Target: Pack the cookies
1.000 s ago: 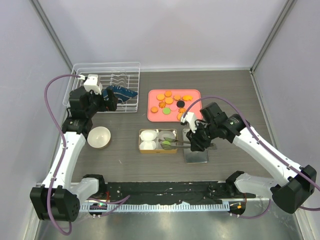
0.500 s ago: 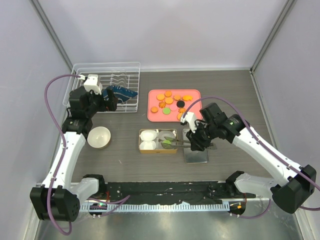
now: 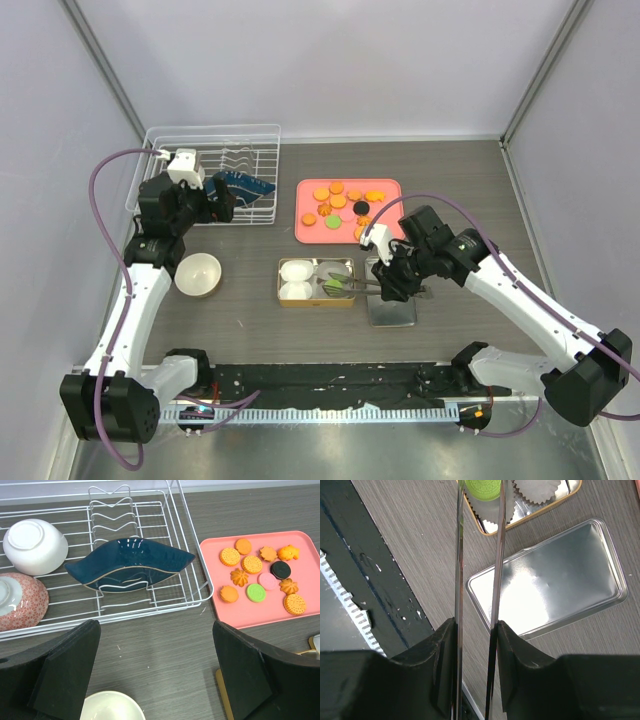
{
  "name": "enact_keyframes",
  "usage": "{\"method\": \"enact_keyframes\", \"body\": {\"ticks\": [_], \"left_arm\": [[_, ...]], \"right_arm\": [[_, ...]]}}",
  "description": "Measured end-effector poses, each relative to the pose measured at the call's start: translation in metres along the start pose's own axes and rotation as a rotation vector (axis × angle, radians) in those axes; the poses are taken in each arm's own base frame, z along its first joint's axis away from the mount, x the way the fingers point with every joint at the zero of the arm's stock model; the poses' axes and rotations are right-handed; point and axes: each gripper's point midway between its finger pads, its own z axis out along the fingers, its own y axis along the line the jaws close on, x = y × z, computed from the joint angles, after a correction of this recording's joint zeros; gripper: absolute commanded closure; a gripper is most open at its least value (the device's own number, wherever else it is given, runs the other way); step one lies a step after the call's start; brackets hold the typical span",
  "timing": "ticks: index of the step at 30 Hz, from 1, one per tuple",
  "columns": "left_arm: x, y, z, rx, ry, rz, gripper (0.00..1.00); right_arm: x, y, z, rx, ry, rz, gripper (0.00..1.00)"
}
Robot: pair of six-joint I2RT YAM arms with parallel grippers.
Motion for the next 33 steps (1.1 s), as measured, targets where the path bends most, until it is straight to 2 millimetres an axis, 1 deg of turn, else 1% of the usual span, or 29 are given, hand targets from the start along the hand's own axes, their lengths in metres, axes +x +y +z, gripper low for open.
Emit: {"method": "enact_keyframes", "body": {"ticks": [5, 15, 24, 28, 33], "left_arm": [[0.0000, 0.0000, 0.0000, 0.000, 0.000, 0.000, 0.00], [-0.0001, -0.0001, 0.0000, 0.000, 0.000, 0.000, 0.00], [0.0000, -0.0001, 0.0000, 0.000, 0.000, 0.000, 0.00], [0.0000, -0.0001, 0.0000, 0.000, 0.000, 0.000, 0.00], [0.0000, 0.0000, 0.0000, 0.000, 0.000, 0.000, 0.00]], "right_arm": [[0.0006, -0.0007, 0.0002, 0.005, 0.003, -0.001, 0.58], [0.0016, -0.0003, 0.0027, 0.000, 0.014, -0.002, 0.55], [0.0015, 0.0003, 0.0030, -0.001, 0.015, -0.004, 0.49], [0.0014, 0.0011, 0.0035, -0.004, 0.016, -0.006, 0.49], [0.0014, 0.0006, 0.0035, -0.001, 0.017, -0.007, 0.52]]}}
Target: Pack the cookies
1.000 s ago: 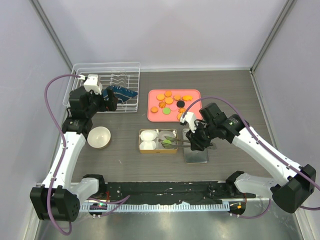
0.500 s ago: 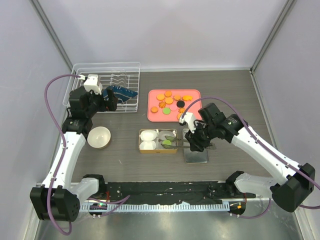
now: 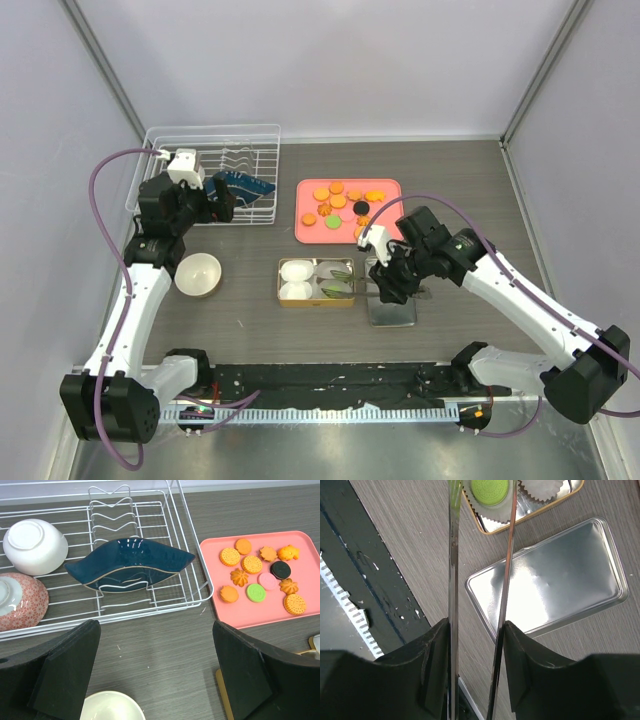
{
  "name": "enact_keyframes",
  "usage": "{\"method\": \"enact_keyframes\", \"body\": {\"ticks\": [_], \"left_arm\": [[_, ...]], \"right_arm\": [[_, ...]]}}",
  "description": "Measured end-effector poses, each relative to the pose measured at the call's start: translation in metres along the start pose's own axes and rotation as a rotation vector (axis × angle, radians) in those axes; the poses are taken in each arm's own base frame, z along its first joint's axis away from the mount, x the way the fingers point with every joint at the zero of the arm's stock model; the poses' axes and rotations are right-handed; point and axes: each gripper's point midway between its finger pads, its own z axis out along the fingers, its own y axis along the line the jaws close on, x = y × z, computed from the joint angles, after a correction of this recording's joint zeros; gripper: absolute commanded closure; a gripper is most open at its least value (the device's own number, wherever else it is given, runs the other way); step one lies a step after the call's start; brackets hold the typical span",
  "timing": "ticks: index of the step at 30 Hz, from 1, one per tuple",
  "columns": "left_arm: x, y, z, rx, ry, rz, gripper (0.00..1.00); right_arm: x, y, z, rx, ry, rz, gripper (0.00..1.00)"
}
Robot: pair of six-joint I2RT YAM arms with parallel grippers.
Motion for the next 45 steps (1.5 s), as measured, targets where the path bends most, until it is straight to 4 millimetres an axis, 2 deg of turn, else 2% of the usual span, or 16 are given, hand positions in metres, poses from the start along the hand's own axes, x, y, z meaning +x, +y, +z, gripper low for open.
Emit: {"method": "enact_keyframes", "body": {"ticks": [5, 9, 16, 19, 27, 31, 34, 45], "left_arm": [[0.000, 0.000, 0.000, 0.000, 0.000, 0.000, 0.00], [0.000, 0.000, 0.000, 0.000, 0.000, 0.000, 0.00], [0.000, 0.000, 0.000, 0.001, 0.000, 0.000, 0.00], [0.000, 0.000, 0.000, 0.000, 0.000, 0.000, 0.00], [0.000, 0.000, 0.000, 0.001, -0.001, 0.000, 0.00], [0.000, 0.000, 0.000, 0.001, 0.000, 0.000, 0.00], [0.000, 0.000, 0.000, 0.001, 0.000, 0.000, 0.00], [0.002, 0.000, 0.000, 0.001, 0.003, -0.001, 0.00]], "right_arm": [[-0.002, -0.007, -0.004, 0.045, -0.007, -0.004, 0.55], [-0.015, -0.019, -0.014, 0.123, -0.038, -0.018, 0.55], [-0.041, -0.051, -0.029, 0.296, -0.108, -0.009, 0.53], [-0.047, -0.071, -0.026, 0.366, -0.106, 0.024, 0.53], [-0.032, -0.127, -0.013, 0.466, -0.065, 0.193, 0.50], [-0.023, -0.145, -0.010, 0.479, -0.057, 0.253, 0.48], [-0.022, -0.149, -0.004, 0.464, -0.055, 0.272, 0.46], [-0.017, -0.142, 0.011, 0.403, -0.059, 0.300, 0.45]]}}
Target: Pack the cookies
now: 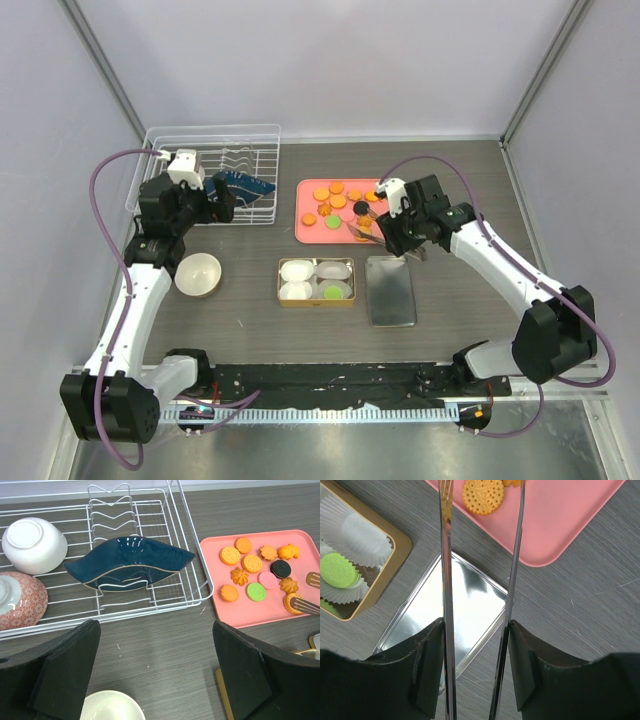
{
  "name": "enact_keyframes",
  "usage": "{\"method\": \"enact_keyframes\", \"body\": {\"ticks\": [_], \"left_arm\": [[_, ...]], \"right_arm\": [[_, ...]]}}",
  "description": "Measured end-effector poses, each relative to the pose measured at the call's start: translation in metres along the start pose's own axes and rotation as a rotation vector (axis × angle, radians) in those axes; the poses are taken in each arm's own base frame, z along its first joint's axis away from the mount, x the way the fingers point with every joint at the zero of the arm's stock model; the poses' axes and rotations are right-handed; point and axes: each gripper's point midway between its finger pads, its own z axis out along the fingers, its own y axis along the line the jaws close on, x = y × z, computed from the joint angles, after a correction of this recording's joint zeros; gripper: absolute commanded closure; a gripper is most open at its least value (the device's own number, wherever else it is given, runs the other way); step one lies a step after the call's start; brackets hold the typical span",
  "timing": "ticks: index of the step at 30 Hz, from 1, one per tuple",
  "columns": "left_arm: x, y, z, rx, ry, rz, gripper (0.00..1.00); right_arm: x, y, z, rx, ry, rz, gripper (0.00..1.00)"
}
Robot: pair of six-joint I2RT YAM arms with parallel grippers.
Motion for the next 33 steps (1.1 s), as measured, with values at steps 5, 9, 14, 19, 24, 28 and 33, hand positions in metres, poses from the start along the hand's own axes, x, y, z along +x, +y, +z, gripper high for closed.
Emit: {"method": "enact_keyframes", "body": {"ticks": [5, 9, 14, 19, 24, 28, 33], "left_arm": [[0.000, 0.000, 0.000, 0.000, 0.000, 0.000, 0.00], [0.000, 0.000, 0.000, 0.000, 0.000, 0.000, 0.00], [0.000, 0.000, 0.000, 0.000, 0.000, 0.000, 0.00], [0.000, 0.000, 0.000, 0.000, 0.000, 0.000, 0.00], [0.000, 0.000, 0.000, 0.000, 0.001, 0.000, 0.00], [0.000, 0.000, 0.000, 0.000, 0.001, 0.000, 0.00], [0.001, 0.000, 0.000, 0.000, 0.002, 0.000, 0.00]], "right_arm": [[0.012, 0.003, 0.005, -0.008, 0.028, 0.008, 0.45], [0.018, 0.004, 0.007, -0.012, 0.043, 0.011, 0.45], [0.021, 0.002, 0.011, -0.009, 0.049, 0.017, 0.46], [0.023, 0.000, 0.015, -0.007, 0.055, 0.026, 0.46], [0.025, 0.000, 0.020, -0.010, 0.068, 0.037, 0.49], [0.028, -0.001, 0.023, -0.011, 0.082, 0.045, 0.55], [0.030, -0.001, 0.025, -0.018, 0.089, 0.055, 0.62]]}}
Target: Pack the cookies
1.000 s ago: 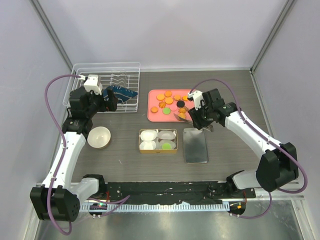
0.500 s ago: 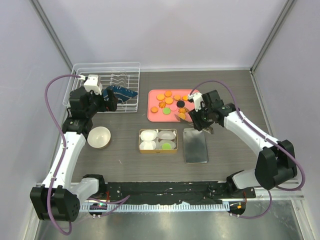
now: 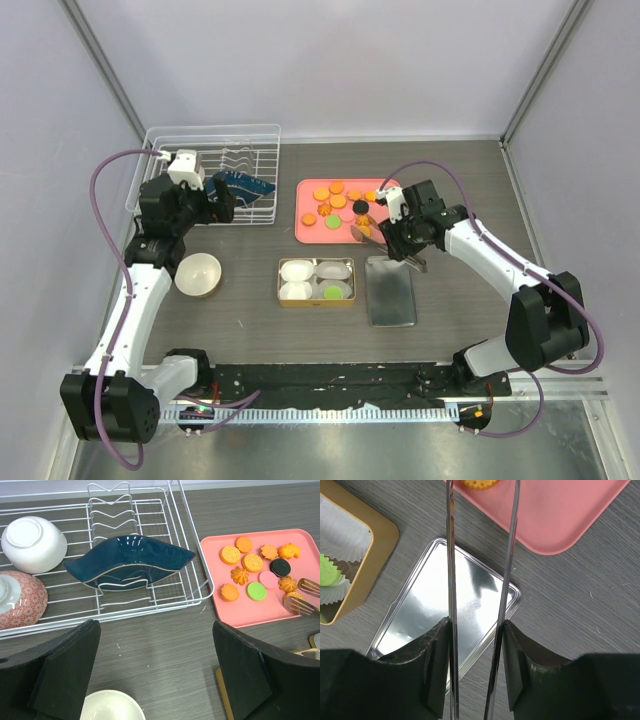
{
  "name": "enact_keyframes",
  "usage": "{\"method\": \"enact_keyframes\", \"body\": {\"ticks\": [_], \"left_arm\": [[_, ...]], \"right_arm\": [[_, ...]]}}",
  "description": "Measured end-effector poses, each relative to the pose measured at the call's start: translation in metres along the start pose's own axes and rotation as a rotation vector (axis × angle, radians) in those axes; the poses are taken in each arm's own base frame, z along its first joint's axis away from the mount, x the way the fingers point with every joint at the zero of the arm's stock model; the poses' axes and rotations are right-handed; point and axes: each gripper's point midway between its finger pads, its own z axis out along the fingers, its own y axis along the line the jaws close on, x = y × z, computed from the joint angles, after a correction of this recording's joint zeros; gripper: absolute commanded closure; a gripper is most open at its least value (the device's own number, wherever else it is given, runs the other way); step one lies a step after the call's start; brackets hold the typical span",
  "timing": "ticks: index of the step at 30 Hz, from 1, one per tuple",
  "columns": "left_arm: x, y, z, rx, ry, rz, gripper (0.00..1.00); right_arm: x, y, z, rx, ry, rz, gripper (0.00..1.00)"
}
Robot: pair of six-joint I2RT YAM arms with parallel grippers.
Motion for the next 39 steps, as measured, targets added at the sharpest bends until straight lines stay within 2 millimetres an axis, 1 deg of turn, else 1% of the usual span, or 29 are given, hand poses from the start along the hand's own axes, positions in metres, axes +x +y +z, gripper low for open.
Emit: {"method": "enact_keyframes", "body": {"ticks": [10, 14, 19, 27, 30, 39], "left_arm": [[0.002, 0.000, 0.000, 0.000, 0.005, -0.001, 0.00], [0.003, 0.000, 0.000, 0.000, 0.005, -0.001, 0.00], [0.003, 0.000, 0.000, 0.000, 0.006, -0.001, 0.00], [0.003, 0.000, 0.001, 0.000, 0.007, -0.001, 0.00], [0.004, 0.000, 0.001, 0.000, 0.007, -0.001, 0.00], [0.004, 0.000, 0.001, 0.000, 0.007, -0.001, 0.00]], "right_arm": [[0.002, 0.002, -0.001, -0.018, 0.006, 0.009, 0.76], [0.003, 0.004, -0.002, -0.028, 0.014, 0.014, 0.79], [-0.001, 0.004, -0.006, -0.030, 0.007, 0.013, 0.82], [-0.003, 0.005, -0.010, -0.033, 0.010, 0.013, 0.83], [-0.009, 0.004, -0.015, -0.032, 0.000, 0.012, 0.83], [-0.051, 0.000, -0.044, -0.017, -0.097, -0.004, 0.83]]}}
